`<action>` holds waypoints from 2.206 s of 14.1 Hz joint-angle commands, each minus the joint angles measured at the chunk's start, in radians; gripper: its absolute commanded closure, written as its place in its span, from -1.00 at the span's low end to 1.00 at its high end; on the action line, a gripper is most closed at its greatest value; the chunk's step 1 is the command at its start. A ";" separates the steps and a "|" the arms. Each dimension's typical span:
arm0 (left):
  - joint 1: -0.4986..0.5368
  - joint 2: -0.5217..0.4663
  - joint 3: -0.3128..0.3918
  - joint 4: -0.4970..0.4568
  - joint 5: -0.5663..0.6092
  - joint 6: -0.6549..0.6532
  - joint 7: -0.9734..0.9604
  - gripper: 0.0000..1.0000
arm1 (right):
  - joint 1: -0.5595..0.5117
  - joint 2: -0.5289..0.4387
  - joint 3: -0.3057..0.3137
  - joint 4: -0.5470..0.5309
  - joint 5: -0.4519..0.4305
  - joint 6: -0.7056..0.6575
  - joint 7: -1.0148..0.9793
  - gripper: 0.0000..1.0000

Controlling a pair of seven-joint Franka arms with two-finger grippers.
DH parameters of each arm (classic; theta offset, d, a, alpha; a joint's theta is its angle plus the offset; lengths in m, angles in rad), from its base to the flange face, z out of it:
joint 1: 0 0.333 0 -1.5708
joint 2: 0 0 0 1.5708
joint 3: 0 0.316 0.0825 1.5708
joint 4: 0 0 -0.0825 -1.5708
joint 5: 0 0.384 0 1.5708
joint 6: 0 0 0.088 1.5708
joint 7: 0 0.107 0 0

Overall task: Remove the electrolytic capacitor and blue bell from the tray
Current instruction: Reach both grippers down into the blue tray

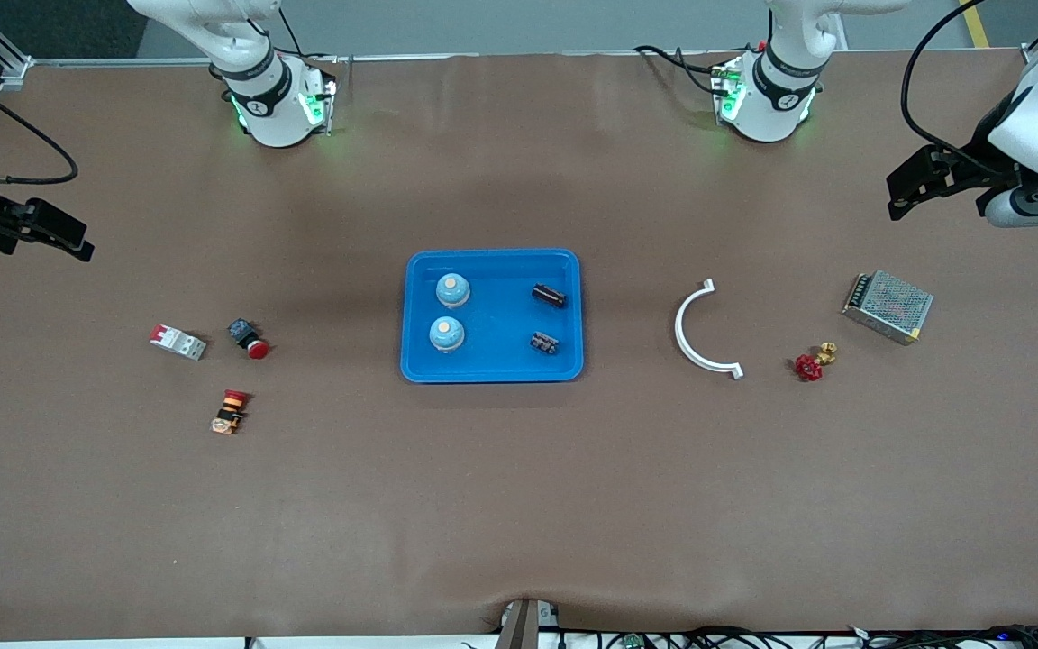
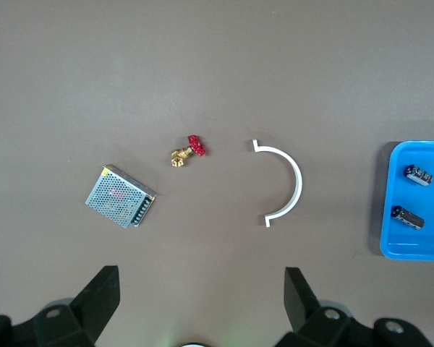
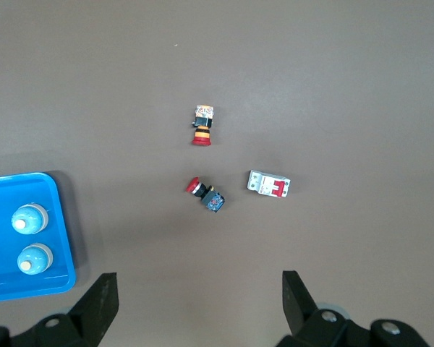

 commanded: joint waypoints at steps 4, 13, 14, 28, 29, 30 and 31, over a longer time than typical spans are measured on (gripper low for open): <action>0.003 0.011 0.001 0.007 -0.007 -0.010 0.005 -1.00 | 0.000 -0.016 0.003 -0.021 0.017 0.006 -0.004 -1.00; -0.067 0.144 -0.073 -0.064 -0.053 0.069 -0.358 -1.00 | 0.021 -0.013 0.010 -0.180 0.027 0.173 0.125 -1.00; -0.076 0.164 -0.090 -0.082 -0.056 0.103 -0.399 -1.00 | 0.056 -0.014 0.010 -0.219 0.027 0.207 0.206 -1.00; -0.415 0.489 -0.131 -0.322 -0.054 0.799 -1.341 -0.53 | 0.458 0.139 0.010 -0.572 0.131 0.767 0.938 -1.00; -0.444 0.529 -0.131 -0.306 -0.056 0.824 -1.408 -0.44 | 0.499 0.185 0.010 -0.563 0.129 0.790 1.003 -1.00; -0.466 0.561 -0.131 -0.287 -0.054 0.839 -1.464 -0.40 | 0.548 0.225 0.008 -0.554 0.126 0.820 1.056 -1.00; -0.484 0.593 -0.131 -0.268 -0.045 0.846 -1.519 -0.36 | 0.584 0.268 0.007 -0.547 0.125 0.860 1.097 -1.00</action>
